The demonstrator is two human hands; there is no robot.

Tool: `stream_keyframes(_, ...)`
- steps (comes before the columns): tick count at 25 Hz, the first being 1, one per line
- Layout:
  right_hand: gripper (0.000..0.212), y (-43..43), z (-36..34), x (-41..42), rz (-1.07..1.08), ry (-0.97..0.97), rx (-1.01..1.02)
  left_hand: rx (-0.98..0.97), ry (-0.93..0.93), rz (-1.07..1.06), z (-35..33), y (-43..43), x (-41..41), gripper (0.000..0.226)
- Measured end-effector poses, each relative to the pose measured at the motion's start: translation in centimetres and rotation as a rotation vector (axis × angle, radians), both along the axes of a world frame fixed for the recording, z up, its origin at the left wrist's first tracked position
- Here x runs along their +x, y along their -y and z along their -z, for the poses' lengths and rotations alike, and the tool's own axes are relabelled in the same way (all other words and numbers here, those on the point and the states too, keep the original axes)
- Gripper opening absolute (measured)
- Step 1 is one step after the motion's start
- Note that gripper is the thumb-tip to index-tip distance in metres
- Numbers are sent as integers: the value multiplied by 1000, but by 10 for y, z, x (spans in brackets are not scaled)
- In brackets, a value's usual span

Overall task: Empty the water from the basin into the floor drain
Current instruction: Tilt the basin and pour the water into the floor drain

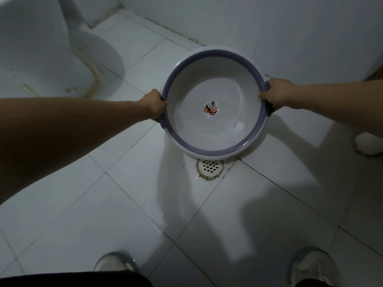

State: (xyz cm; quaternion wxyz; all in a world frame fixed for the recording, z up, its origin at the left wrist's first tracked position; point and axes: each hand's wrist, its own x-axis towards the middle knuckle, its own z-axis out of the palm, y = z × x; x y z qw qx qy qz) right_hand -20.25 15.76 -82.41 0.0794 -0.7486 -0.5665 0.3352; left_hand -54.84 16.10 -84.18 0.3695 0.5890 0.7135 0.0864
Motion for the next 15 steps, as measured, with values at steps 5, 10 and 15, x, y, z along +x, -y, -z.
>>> stream_keyframes(5,40,-2,1,2,27,-34,-45,-17,36,-1,1,0,0,26)
stream_keyframes(10,42,-3,1,1,30,-41,-71,-39,56,5,-1,-1,-2,21)
stream_keyframes(15,40,-3,2,3,33,-49,-89,-39,60,13,-1,-1,-2,18)
